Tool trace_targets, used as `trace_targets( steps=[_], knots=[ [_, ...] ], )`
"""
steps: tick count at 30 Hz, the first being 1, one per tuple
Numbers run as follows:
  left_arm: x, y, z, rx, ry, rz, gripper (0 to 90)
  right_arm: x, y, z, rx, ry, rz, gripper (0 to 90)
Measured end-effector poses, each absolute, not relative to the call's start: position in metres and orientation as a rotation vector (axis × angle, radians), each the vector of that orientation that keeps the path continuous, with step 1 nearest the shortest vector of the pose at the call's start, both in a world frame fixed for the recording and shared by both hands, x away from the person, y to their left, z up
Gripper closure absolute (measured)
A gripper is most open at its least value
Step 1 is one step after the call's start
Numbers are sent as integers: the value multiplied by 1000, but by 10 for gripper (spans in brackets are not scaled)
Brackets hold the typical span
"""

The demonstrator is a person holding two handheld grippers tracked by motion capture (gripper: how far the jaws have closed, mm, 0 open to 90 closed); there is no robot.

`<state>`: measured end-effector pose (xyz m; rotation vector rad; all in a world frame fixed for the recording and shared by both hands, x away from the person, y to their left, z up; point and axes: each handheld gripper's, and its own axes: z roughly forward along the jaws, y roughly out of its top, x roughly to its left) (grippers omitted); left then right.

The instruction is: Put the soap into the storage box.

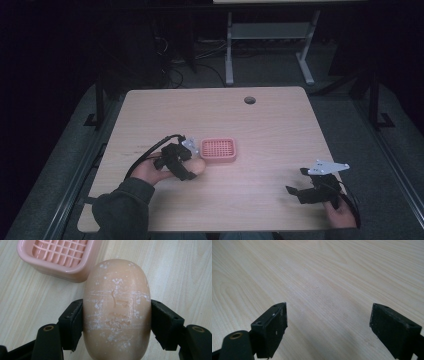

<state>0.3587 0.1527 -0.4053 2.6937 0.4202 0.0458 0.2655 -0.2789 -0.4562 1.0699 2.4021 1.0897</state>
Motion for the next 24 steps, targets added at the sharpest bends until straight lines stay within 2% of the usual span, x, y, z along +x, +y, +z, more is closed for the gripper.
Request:
trace_targets(
  steps=[24],
  knots=[
    [382,134,-397,2712,393,35,326,265,-280,-456,1077,2400,1094,141]
  ],
)
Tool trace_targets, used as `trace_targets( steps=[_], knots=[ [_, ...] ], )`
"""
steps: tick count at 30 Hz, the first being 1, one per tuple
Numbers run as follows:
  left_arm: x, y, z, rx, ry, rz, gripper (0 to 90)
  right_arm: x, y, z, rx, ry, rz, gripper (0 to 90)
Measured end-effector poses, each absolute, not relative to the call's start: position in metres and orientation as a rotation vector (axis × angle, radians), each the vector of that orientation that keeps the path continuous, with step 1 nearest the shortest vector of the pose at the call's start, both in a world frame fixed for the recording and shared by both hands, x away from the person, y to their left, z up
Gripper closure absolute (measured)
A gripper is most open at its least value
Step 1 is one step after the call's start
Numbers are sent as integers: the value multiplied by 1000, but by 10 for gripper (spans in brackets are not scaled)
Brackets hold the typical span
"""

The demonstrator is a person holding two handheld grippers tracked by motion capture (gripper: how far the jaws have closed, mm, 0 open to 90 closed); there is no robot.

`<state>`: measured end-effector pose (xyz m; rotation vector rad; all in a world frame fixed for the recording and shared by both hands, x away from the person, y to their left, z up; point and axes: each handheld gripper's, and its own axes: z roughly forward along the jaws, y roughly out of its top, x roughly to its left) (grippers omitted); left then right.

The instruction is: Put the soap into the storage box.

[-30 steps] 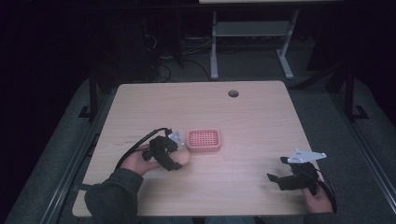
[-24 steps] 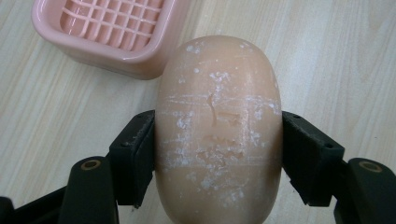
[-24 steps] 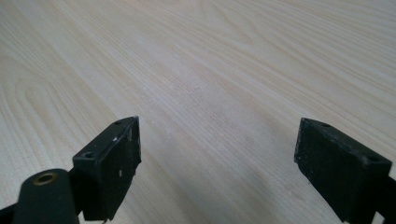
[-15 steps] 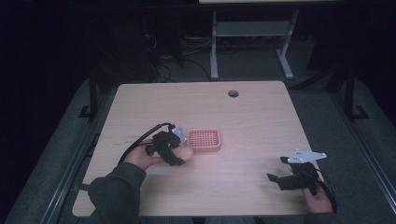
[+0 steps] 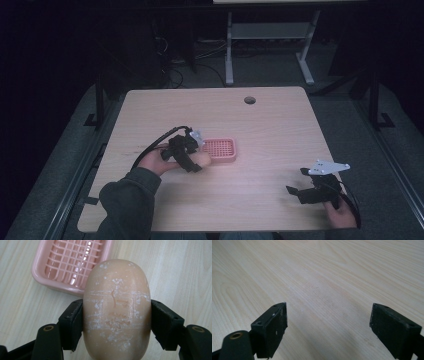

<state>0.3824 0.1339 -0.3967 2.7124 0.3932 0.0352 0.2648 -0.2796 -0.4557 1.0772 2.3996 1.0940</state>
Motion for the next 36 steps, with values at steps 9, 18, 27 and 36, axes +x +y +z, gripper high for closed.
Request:
trace_targets(
  steps=[9,18,27,36],
  knots=[
    [391,122,-393,2718,370,38,326,265,-280,-456,1077,2399,1094,141],
    [401,113,-394,2722,363,35,326,265,-280,-456,1076,2400,1100,141],
    [407,102,-392,2724,340,36,326,265,-280,-456,1074,2399,1101,141],
    [413,91,-393,2738,333,33,325,265,-281,-456,1073,2399,1100,141]
  ],
)
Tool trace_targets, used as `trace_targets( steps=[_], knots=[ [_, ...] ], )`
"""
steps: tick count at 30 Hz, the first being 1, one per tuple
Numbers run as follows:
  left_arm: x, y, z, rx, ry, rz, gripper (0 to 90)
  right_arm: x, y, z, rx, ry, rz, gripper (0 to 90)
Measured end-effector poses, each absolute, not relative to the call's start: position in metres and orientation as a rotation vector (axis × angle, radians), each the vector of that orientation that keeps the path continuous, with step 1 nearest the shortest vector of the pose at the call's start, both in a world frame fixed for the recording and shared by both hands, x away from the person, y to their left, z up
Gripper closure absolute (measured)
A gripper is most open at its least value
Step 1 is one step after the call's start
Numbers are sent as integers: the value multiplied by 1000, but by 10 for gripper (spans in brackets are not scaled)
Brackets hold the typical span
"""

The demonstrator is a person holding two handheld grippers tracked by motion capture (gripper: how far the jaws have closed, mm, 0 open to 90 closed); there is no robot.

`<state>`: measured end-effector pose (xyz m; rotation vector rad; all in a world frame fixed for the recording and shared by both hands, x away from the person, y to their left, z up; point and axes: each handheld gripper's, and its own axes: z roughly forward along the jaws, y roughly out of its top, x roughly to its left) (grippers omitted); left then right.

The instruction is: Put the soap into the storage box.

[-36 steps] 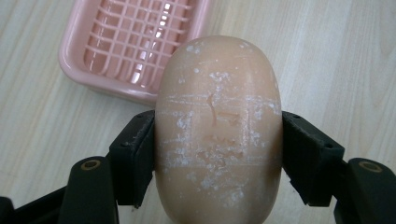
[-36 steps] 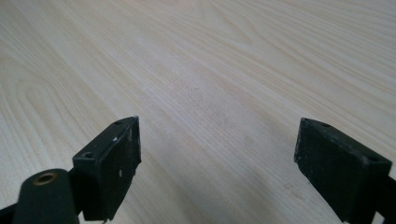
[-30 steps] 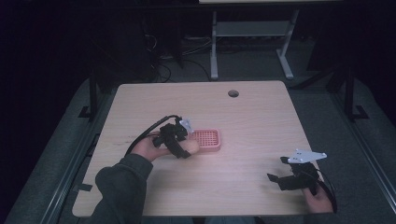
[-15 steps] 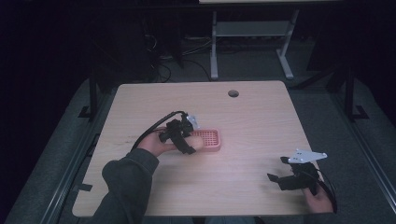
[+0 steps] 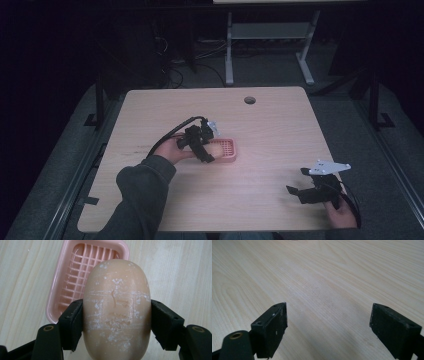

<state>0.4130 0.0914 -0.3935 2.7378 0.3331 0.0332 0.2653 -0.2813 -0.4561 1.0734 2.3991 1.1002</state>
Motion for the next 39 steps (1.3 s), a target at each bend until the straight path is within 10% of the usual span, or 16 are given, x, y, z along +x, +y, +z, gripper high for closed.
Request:
trace_targets(
  steps=[39],
  knots=[
    [441,65,-399,2749,348,41,325,265,-281,-457,1083,2407,1109,141]
  ],
)
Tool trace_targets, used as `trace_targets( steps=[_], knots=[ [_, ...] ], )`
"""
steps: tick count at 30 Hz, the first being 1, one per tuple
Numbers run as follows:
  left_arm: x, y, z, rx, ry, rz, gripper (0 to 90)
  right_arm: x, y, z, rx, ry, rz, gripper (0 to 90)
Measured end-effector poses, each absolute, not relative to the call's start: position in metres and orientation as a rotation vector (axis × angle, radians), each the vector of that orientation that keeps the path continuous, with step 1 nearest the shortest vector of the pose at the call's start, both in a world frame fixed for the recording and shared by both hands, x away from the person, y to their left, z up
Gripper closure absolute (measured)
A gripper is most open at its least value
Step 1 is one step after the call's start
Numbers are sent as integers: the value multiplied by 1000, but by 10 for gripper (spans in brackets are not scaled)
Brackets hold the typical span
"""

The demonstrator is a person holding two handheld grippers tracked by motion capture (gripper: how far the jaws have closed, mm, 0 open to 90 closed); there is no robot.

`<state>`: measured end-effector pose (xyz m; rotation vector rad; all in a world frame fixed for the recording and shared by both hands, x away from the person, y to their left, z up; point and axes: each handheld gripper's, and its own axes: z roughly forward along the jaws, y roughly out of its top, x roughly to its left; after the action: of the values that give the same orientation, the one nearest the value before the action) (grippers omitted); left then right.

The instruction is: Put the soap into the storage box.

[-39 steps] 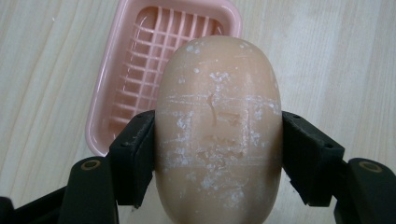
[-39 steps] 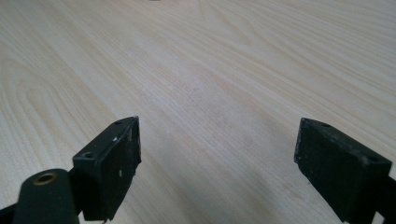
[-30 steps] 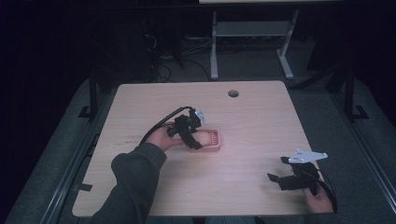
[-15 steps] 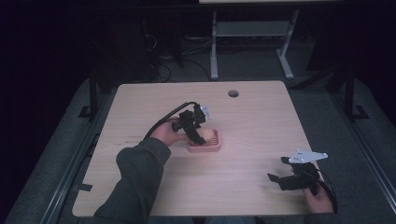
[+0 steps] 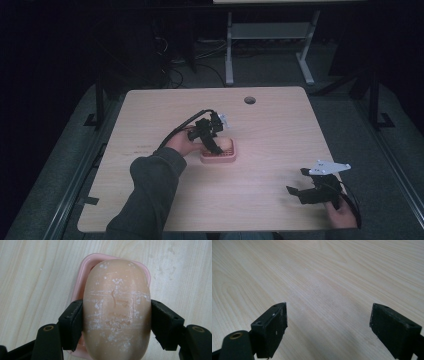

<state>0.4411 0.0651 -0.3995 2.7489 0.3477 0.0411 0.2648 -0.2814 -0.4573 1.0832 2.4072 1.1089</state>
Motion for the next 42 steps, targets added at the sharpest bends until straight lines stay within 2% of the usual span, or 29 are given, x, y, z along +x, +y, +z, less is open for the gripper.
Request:
trace_targets(
  steps=[42],
  knots=[
    [450,65,-416,2760,391,-8,324,265,-282,-458,1086,2406,1106,141]
  ],
)
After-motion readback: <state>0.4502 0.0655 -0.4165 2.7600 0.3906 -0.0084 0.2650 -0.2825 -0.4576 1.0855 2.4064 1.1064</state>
